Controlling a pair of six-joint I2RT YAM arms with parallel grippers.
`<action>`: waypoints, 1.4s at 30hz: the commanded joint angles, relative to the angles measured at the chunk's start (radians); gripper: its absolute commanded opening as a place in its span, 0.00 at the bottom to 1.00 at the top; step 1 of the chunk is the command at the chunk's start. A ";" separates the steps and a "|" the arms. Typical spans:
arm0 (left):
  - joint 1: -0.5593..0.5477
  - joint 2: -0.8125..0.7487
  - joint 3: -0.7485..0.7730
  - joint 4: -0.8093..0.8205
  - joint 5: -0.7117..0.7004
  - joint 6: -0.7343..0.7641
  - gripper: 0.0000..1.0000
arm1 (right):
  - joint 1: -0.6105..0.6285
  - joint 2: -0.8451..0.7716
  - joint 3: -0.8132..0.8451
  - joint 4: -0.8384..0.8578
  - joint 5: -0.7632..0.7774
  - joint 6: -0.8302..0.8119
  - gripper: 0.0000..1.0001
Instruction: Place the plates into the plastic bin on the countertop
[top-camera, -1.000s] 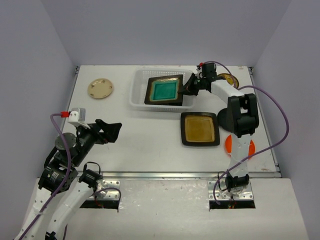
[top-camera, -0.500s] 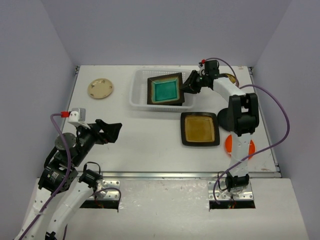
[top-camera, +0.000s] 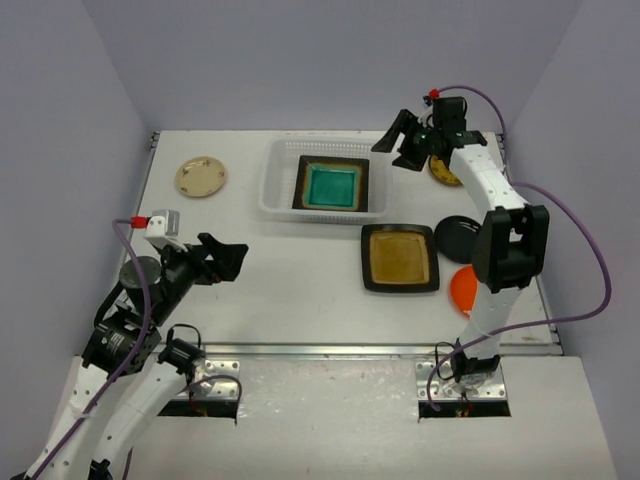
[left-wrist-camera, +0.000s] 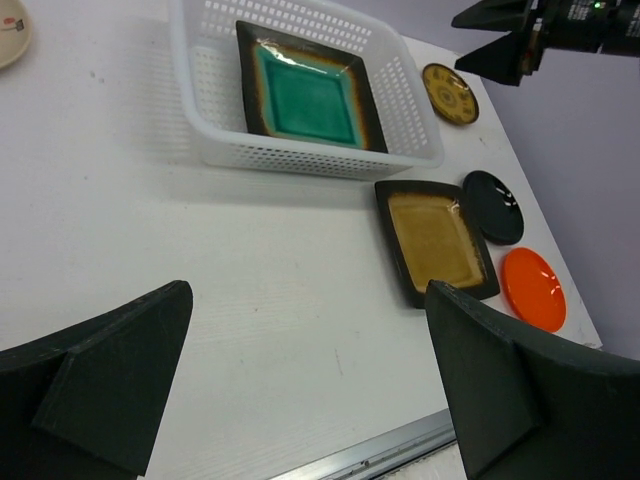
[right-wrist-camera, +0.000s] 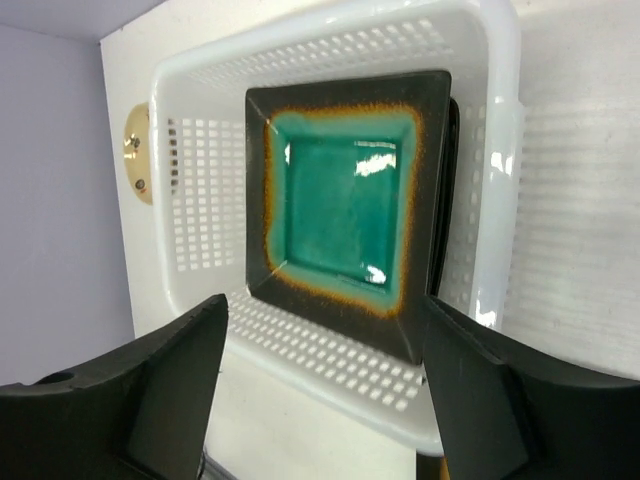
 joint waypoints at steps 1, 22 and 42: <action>0.007 0.105 -0.002 0.047 0.069 -0.049 1.00 | 0.000 -0.162 -0.089 -0.040 -0.020 -0.043 0.83; -0.475 1.352 0.017 1.059 -0.035 -0.508 1.00 | -0.002 -1.298 -1.027 0.010 -0.216 0.012 0.99; -0.340 1.720 0.177 1.253 0.266 -0.500 0.41 | -0.002 -1.281 -1.013 0.030 -0.370 -0.043 0.99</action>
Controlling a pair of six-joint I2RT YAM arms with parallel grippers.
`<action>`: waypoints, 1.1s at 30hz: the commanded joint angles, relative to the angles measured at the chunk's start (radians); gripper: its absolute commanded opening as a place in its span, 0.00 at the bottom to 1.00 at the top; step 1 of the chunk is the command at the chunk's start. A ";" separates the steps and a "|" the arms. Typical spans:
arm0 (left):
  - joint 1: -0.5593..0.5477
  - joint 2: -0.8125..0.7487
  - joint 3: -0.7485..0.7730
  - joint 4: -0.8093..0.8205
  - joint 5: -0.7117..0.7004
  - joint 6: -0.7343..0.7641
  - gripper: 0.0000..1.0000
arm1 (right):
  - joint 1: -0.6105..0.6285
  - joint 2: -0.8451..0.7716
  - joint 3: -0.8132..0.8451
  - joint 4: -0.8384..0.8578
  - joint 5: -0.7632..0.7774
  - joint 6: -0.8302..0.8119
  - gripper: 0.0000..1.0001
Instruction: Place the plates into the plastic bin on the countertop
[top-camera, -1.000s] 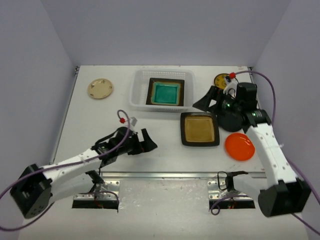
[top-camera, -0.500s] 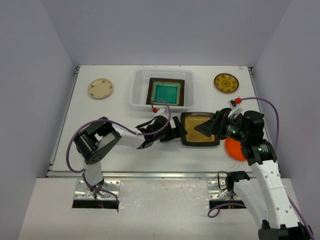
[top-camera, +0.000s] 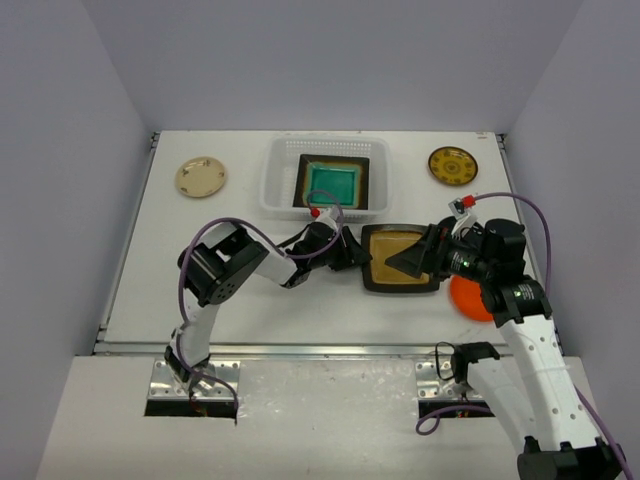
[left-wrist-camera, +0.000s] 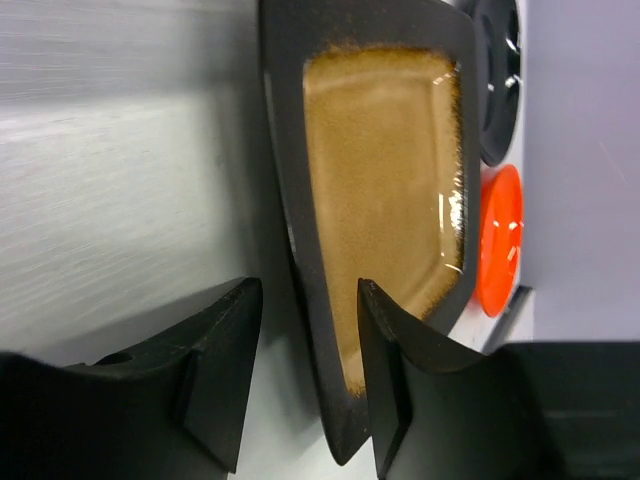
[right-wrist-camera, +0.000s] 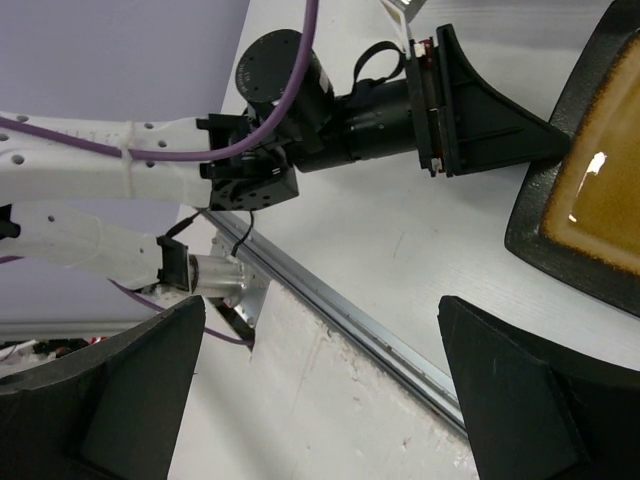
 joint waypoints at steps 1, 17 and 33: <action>0.024 0.089 0.010 0.035 0.097 -0.008 0.40 | -0.002 -0.002 0.015 0.073 -0.068 -0.004 0.99; 0.002 -0.094 -0.120 0.113 0.040 -0.049 0.00 | -0.001 -0.037 0.018 0.057 -0.071 -0.004 0.99; -0.084 -0.828 -0.241 -0.244 -0.035 0.028 0.00 | -0.001 -0.043 0.118 0.012 -0.017 -0.005 0.99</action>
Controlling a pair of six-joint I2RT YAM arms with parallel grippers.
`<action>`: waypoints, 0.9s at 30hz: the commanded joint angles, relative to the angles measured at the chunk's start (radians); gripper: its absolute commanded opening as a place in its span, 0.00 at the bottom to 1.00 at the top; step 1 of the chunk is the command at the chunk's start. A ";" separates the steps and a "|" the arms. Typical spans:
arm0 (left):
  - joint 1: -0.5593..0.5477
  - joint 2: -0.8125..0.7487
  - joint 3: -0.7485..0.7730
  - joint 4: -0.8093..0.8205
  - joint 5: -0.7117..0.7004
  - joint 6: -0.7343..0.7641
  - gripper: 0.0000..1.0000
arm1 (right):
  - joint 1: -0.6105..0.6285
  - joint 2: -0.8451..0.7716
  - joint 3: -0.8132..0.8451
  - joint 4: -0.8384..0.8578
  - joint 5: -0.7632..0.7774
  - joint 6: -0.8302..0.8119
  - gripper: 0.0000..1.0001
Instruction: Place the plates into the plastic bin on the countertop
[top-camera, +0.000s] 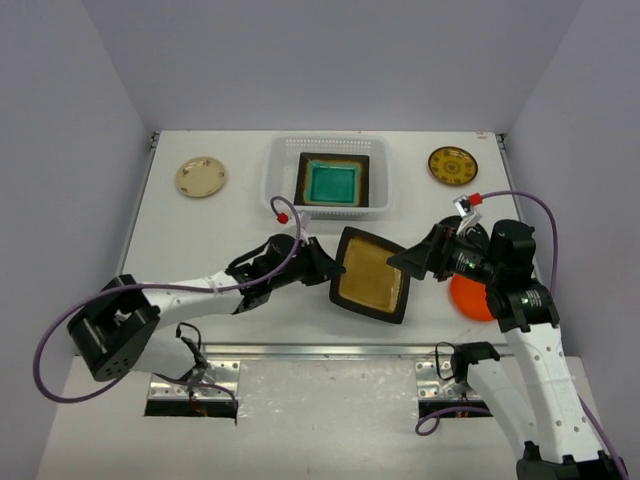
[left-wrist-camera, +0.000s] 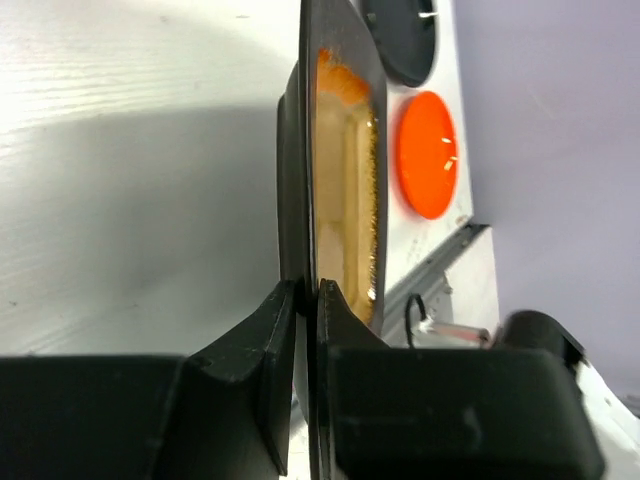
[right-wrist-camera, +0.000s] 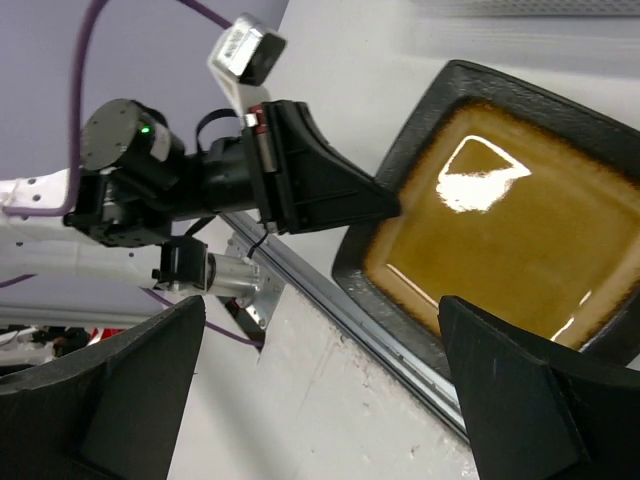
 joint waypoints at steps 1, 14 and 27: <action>-0.012 -0.240 0.076 -0.003 0.029 0.027 0.00 | -0.001 -0.002 0.102 0.000 0.040 -0.008 0.99; 0.349 -0.106 0.507 -0.330 0.028 0.115 0.00 | -0.002 0.072 0.167 -0.003 0.063 0.009 0.99; 0.551 0.339 0.756 -0.107 0.206 -0.029 0.00 | -0.001 0.118 0.125 -0.025 0.083 -0.034 0.99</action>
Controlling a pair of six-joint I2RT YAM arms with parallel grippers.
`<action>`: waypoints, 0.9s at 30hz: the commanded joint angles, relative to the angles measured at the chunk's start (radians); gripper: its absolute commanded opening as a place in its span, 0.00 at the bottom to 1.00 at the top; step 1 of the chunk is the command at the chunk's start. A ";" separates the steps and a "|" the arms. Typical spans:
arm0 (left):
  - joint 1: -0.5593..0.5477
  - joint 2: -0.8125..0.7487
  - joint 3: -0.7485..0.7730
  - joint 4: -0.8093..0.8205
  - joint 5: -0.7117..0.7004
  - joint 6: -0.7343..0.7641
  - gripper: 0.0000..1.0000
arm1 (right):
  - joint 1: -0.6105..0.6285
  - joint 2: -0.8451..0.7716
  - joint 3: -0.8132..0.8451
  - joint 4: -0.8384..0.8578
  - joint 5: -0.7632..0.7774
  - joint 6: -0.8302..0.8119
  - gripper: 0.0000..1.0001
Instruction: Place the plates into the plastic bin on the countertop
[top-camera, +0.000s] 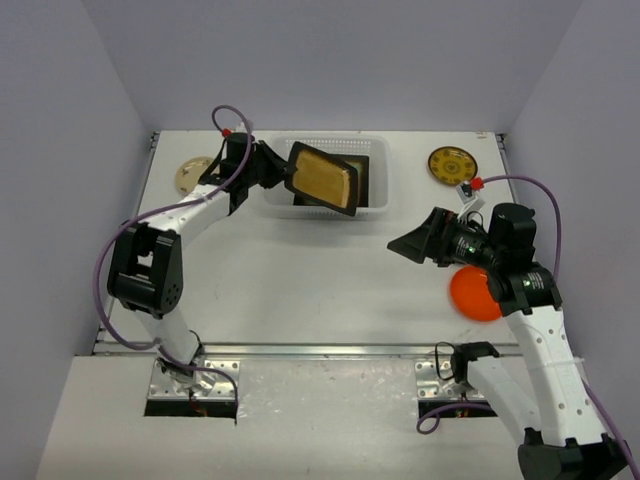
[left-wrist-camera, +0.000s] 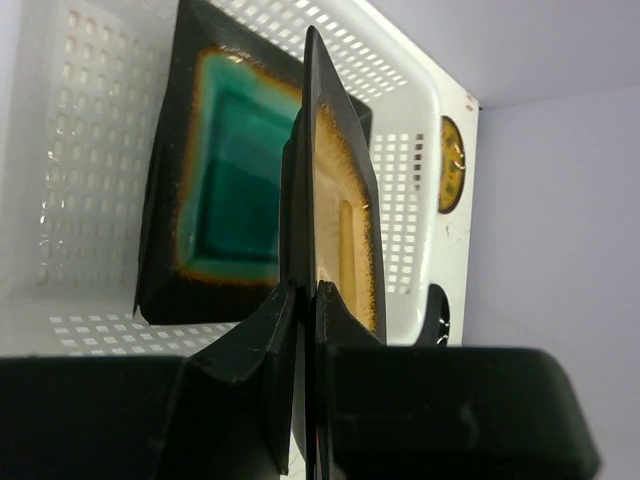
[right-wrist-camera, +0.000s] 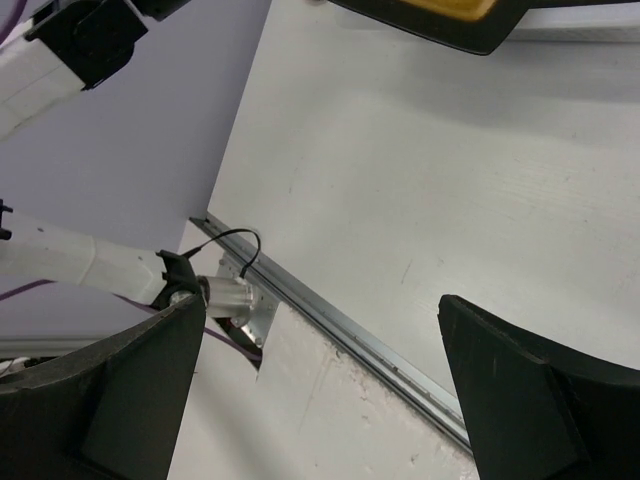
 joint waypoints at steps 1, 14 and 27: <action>-0.002 0.020 0.104 0.265 0.069 -0.104 0.00 | -0.001 0.009 -0.001 0.019 0.013 -0.027 0.99; 0.009 0.160 0.077 0.567 0.025 -0.250 0.00 | -0.001 0.024 -0.006 0.016 0.012 -0.047 0.99; 0.000 0.190 -0.032 0.746 -0.093 -0.288 0.00 | -0.001 0.036 -0.016 0.026 0.007 -0.053 0.99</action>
